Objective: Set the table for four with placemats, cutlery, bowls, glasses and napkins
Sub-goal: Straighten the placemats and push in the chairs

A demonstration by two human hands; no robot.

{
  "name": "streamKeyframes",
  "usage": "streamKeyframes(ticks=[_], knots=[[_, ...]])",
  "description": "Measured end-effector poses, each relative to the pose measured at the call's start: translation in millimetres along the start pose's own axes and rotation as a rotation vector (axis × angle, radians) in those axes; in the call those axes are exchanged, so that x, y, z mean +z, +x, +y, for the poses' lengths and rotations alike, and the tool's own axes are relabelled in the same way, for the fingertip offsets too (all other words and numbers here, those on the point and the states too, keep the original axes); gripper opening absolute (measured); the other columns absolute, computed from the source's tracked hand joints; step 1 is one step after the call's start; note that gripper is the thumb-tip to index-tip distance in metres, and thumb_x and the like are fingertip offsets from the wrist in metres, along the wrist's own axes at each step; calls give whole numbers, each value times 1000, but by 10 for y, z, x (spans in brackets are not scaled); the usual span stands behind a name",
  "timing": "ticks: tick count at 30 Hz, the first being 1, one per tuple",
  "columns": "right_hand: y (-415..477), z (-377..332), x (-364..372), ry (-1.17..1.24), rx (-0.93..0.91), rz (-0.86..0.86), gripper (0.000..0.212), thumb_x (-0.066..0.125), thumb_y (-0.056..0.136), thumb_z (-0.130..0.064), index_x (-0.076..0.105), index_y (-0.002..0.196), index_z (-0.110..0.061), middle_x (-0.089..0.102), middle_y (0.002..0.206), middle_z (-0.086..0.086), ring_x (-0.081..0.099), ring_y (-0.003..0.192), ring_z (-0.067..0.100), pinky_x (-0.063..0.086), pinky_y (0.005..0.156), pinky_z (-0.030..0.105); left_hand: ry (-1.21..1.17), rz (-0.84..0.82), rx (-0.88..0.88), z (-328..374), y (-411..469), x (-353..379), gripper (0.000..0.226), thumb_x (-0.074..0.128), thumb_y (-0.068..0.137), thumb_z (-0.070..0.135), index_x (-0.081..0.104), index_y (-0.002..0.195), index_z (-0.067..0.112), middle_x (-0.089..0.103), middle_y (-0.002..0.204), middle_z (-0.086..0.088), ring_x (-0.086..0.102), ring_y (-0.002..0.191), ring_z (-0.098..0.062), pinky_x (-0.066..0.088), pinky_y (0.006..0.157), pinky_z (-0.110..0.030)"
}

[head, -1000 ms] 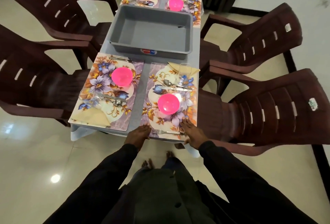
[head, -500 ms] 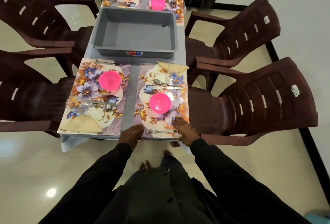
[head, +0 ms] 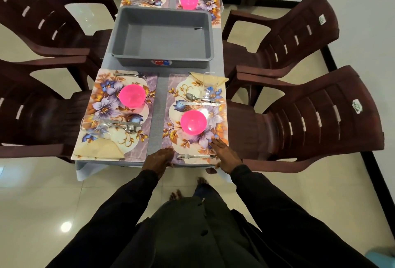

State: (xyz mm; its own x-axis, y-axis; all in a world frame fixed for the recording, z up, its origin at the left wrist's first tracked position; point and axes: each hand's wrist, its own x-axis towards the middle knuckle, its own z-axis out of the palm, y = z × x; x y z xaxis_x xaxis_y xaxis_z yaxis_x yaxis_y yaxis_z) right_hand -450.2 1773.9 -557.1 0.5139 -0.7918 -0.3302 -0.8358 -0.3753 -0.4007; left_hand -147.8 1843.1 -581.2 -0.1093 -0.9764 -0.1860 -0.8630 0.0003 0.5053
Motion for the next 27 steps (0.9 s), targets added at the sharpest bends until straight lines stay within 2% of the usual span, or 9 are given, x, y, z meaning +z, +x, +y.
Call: streamKeyframes(ticks=[2,4,8,11,13,16,20,24,27], knots=[[1,29,11,-29,-22,-4,110,88,76,-13,18,161,-9,12,169,8,3,157,25,15,123,30,175,52,111,70,-5,-108,21,78,89,26,70,107,24,72,104,3,71,92,-13,61,91,-41],[-17,25,5,-49,-45,2,105,88,77,-16,24,159,-7,18,168,11,10,156,29,19,124,34,149,44,167,102,-36,-187,28,86,80,17,68,102,20,73,107,-3,71,98,-25,61,88,-47],[-61,-143,-12,82,-9,115,62,79,85,-10,53,141,-4,52,146,13,47,136,31,43,111,38,92,38,133,199,-132,-294,42,91,73,11,75,111,12,74,118,-12,71,108,-34,56,92,-53],[-27,-287,64,97,-12,217,22,70,87,0,69,109,-3,67,114,14,60,111,30,51,100,44,36,88,82,200,-209,-296,40,86,80,15,74,118,10,71,126,-13,68,116,-35,53,97,-54],[5,-402,113,91,3,273,8,70,85,-1,71,92,-6,68,98,12,61,99,30,53,88,43,-9,108,26,205,-293,-324,40,83,84,18,72,121,11,70,129,-11,65,120,-34,51,101,-52],[65,-543,161,57,15,286,8,76,78,-2,70,78,-8,66,85,10,61,87,29,52,79,39,-44,150,26,215,-411,-403,41,84,82,18,73,120,10,71,126,-12,66,118,-33,55,98,-52],[156,-566,241,20,68,257,11,76,77,-1,71,78,-11,66,84,8,61,84,29,51,77,40,-47,196,-3,149,-505,-491,40,85,80,15,74,118,9,72,124,-13,67,115,-34,57,95,-52],[176,-568,249,7,80,222,10,78,76,-3,73,80,-11,68,85,7,61,84,27,50,78,38,-52,220,-9,87,-578,-541,39,86,79,16,75,116,9,73,122,-13,70,111,-33,56,94,-47],[171,-573,217,-44,49,175,22,89,64,-6,75,81,-10,70,87,8,63,84,26,53,87,40,-52,249,11,112,-611,-596,40,89,75,13,75,113,8,74,117,-15,72,105,-34,56,90,-45]])
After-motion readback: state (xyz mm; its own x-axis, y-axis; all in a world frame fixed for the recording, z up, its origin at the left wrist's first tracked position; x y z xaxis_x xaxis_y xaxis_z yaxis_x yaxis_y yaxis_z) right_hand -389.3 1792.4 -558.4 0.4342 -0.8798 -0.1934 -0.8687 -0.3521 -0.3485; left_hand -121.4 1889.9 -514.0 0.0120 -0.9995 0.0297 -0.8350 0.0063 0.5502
